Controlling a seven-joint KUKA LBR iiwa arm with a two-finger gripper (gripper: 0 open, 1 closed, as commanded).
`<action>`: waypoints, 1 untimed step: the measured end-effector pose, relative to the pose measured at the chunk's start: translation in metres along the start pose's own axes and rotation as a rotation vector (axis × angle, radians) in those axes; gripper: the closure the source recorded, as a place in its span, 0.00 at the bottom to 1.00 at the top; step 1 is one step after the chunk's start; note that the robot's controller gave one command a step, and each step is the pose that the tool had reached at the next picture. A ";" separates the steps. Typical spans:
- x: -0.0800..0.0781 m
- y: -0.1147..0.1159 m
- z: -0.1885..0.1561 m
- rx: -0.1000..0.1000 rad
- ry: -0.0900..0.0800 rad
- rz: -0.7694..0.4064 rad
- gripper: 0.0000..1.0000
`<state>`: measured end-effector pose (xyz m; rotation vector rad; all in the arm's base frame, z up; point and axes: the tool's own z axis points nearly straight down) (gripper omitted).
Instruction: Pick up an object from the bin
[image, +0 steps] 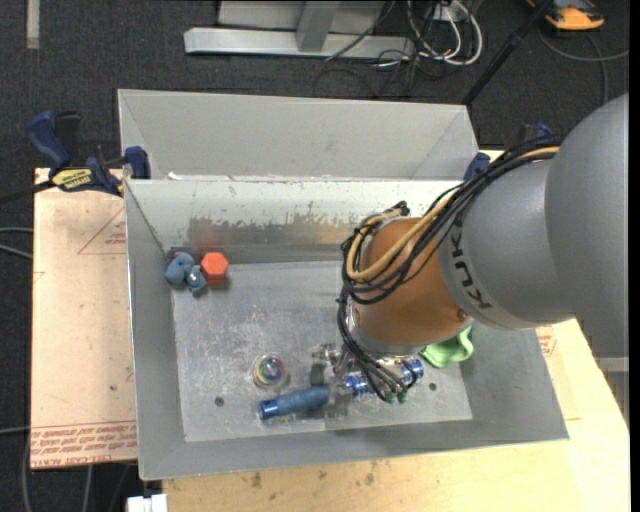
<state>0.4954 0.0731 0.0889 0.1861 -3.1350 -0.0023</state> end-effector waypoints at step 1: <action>-0.018 -0.006 -0.121 0.001 -0.011 -0.037 1.00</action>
Offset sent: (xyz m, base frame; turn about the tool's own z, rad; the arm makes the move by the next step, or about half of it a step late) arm 0.0167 -0.0047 0.1175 -0.0390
